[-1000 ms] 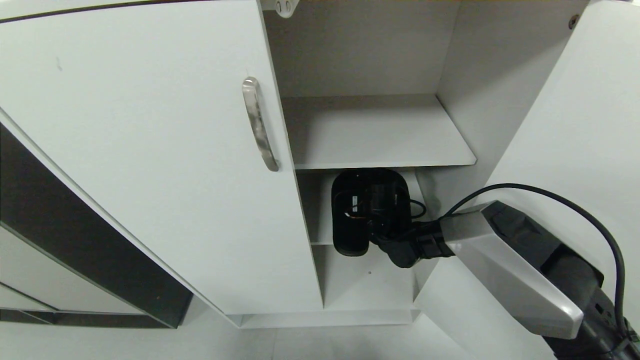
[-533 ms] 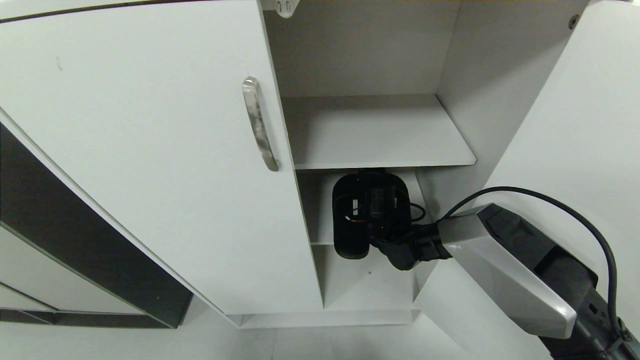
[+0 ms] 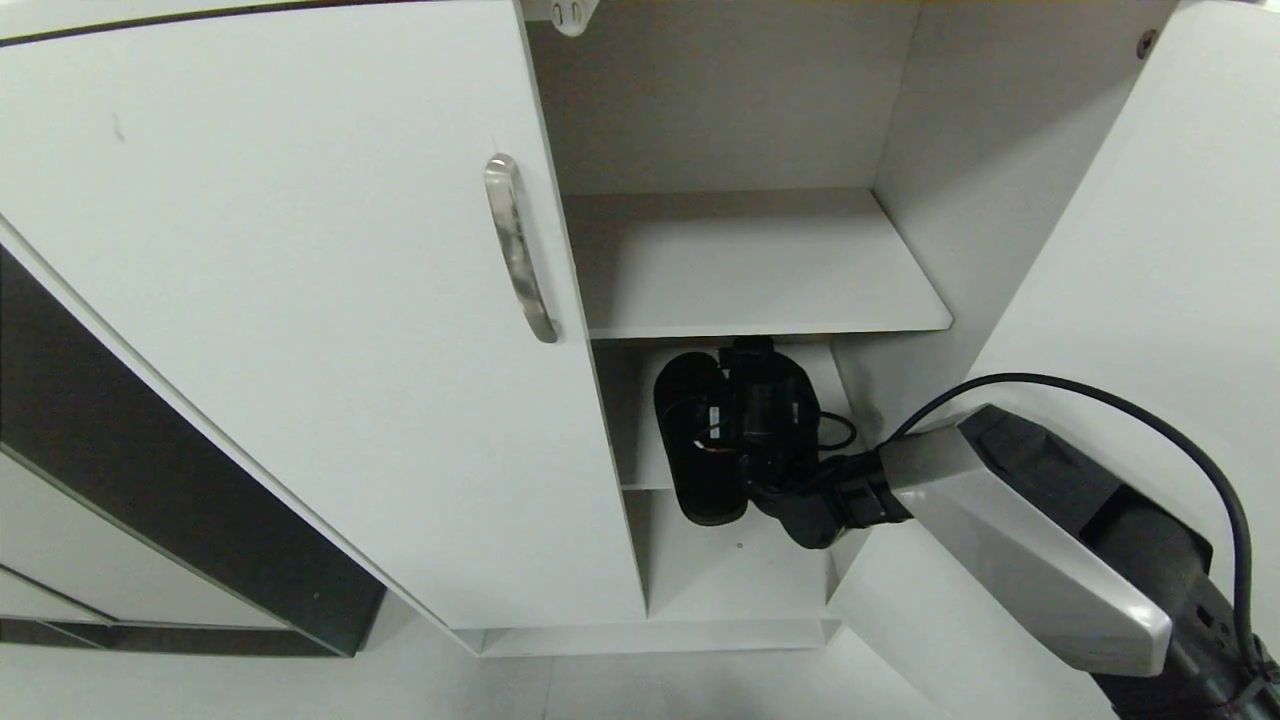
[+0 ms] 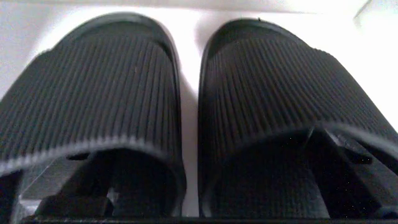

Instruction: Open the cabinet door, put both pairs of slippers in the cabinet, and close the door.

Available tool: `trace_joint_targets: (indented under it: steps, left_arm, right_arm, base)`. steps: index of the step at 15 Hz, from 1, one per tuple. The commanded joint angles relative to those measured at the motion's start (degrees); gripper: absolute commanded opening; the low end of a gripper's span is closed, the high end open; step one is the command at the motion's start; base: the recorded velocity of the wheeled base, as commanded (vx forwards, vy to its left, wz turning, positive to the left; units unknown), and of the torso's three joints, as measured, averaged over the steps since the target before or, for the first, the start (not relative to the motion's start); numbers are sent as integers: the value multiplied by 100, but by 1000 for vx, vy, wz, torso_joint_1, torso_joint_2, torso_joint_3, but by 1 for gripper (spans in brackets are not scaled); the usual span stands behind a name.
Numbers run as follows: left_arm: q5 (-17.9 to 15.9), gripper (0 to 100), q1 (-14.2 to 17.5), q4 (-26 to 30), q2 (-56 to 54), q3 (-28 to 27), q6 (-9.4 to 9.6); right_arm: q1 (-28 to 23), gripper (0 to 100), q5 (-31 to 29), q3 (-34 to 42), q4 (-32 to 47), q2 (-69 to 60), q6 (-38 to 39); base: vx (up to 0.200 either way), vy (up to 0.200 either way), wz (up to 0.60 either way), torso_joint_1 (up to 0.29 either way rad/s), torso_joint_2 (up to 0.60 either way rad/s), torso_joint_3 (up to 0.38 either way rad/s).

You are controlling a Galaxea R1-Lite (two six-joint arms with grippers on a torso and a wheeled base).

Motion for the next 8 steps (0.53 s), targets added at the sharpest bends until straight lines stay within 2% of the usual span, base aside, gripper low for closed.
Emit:
trace_joint_targets:
  steps: [1,4,5,8]
  left_arm:
    - [1,0,1,-1,7,0,-1]
    - [1,0,1,-1,7,0,-1]
    - [10,0,1,-1,7,0,8]
    - [1,0,1,-1,7,0,8]
  right_arm:
    - [48,100,-16,433,-188,-359,0]
    - [241,100,-43,1418,-697,-851,9]
    - [417,100,-43,2147,-1190,-1168,0]
    - [663,100,-43,3580,-2121,-1590,0]
  base:
    - [0,0,0,0,0,0]
    - [0,0,0,0,0,0]
    - [0,0,0,0,0,0]
    - [0,0,0,0,0,0]
